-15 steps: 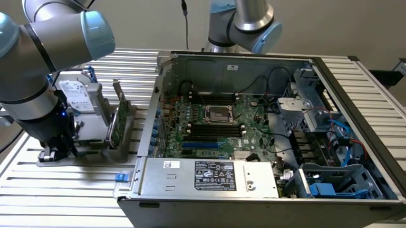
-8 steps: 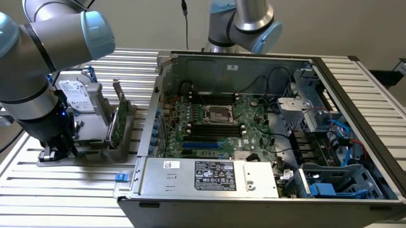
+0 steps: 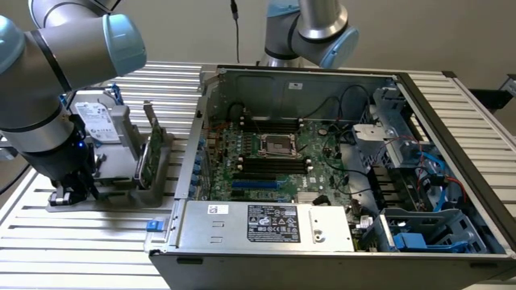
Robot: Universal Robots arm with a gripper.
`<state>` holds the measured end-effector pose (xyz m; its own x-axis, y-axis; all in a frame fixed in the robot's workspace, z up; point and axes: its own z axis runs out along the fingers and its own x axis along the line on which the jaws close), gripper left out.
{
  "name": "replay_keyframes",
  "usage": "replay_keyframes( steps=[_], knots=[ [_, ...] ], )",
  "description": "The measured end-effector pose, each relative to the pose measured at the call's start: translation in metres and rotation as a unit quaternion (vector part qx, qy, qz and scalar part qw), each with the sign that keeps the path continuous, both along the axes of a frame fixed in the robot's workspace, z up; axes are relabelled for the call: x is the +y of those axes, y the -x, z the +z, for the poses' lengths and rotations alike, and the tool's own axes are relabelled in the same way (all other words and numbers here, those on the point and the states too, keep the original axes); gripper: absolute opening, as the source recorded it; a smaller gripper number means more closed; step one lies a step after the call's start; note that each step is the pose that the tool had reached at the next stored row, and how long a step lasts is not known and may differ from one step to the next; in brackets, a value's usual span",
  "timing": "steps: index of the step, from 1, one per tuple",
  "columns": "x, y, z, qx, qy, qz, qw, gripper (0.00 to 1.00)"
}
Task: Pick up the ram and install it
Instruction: 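Pick up the ram and move it above insertion slot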
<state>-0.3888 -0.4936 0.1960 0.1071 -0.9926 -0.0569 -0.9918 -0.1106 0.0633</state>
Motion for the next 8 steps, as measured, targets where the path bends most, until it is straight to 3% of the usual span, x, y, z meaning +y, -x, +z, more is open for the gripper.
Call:
replay_keyframes(
  steps=[8],
  knots=[
    [0.0, 0.0, 0.0001, 0.0002, 0.0, 0.0, 1.0, 0.14]
  ],
)
